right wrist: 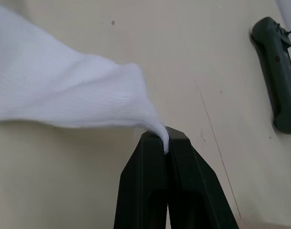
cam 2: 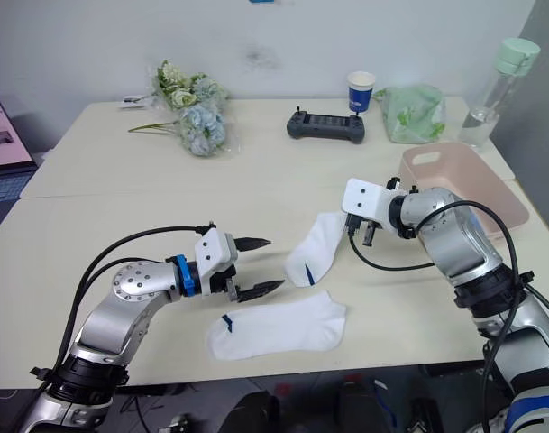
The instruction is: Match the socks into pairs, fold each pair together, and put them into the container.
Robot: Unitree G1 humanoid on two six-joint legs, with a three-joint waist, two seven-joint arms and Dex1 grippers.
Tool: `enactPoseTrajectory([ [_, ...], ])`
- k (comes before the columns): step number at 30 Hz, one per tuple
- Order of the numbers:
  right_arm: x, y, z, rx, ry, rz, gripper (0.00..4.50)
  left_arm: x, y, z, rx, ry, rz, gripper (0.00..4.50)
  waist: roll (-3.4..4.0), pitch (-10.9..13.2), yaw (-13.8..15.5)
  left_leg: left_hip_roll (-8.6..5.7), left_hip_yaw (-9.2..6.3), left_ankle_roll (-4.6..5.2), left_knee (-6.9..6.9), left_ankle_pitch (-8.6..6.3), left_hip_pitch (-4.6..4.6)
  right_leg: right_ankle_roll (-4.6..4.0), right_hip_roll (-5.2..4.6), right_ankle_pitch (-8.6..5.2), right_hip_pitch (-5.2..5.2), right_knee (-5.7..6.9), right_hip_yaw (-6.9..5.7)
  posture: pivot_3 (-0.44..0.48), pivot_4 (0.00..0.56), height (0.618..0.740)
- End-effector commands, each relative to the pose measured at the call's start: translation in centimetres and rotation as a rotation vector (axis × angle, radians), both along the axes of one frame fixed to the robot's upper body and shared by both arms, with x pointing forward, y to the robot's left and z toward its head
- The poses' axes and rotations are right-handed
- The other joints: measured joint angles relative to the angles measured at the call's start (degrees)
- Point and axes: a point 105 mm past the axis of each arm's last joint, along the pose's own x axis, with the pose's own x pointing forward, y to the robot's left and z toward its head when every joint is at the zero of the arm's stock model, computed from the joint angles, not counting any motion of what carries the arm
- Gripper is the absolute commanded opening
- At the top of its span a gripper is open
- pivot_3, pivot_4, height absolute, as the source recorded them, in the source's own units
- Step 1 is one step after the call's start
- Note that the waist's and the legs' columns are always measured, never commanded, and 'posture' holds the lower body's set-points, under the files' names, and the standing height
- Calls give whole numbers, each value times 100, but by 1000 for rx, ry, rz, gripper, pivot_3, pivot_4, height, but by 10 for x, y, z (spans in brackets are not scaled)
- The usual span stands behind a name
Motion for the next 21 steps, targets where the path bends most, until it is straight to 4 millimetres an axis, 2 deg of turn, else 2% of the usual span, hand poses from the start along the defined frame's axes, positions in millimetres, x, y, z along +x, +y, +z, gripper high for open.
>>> enactPoseTrajectory([
  [1,-6,-1,5,3,-23,15,0,-5,-18,-2,27,-2,-98,4483,0,0,5,0,-2,0,0,0,-1,0,0,0,0,0,1,0,150,740],
  [4,-8,1,3,12,-15,15,0,6,-21,-10,86,-37,-86,4483,0,0,5,-3,6,0,2,0,-1,0,0,0,0,0,0,0,150,740],
  [7,-10,3,2,22,-9,15,0,15,-19,-17,149,-57,-78,3886,0,0,1,-2,5,0,3,0,1,0,1,0,0,2,-2,0,150,740],
  [11,-13,3,1,28,2,13,0,26,-19,-21,186,-76,-63,2660,0,0,15,-2,3,0,3,0,-1,0,2,0,0,0,-3,0,150,740],
  [19,-15,4,0,34,12,13,0,16,-25,-35,263,-24,-177,41,0,0,21,-3,3,0,3,0,0,0,0,0,0,0,-4,0,150,740],
  [21,-16,4,0,36,16,13,0,17,-25,-32,255,-36,-186,17,0,0,21,-3,2,0,4,0,0,0,0,0,0,0,-3,0,150,740],
])
